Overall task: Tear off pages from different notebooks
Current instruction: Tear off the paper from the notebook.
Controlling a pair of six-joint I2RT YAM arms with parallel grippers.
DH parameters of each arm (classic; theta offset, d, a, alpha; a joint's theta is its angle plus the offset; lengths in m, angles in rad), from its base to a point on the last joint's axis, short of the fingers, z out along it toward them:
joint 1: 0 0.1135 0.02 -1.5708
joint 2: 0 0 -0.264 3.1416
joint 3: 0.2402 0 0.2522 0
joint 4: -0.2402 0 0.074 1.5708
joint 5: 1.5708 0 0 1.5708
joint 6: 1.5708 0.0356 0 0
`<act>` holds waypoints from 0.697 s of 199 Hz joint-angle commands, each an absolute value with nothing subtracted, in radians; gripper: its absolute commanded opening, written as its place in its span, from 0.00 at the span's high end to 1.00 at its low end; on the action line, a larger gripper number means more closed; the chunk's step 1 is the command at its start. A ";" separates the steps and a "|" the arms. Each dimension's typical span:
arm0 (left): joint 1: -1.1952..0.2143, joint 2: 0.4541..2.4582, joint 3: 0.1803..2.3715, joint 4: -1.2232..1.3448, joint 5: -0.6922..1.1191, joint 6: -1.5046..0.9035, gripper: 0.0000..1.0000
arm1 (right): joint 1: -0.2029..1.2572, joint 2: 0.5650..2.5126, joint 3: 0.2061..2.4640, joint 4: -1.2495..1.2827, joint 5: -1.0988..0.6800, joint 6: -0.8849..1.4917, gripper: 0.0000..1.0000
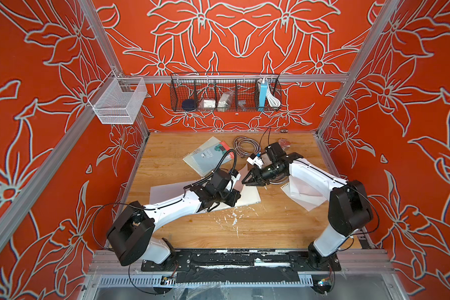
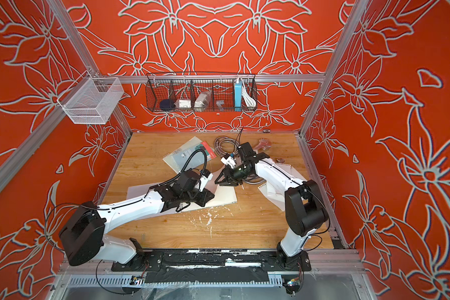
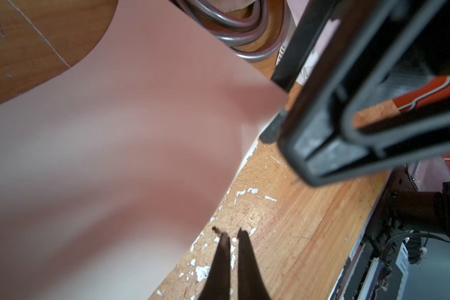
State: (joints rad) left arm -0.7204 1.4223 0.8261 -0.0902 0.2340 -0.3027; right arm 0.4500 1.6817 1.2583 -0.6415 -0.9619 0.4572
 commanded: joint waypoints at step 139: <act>-0.697 1.464 0.816 -0.042 0.301 -0.311 1.00 | 0.452 1.910 1.256 -0.676 -0.819 0.462 0.87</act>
State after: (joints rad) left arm -0.7040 1.4307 0.8215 -0.0612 0.2668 -0.3149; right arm 0.4454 1.8946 1.2537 -0.6582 -0.8459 0.4755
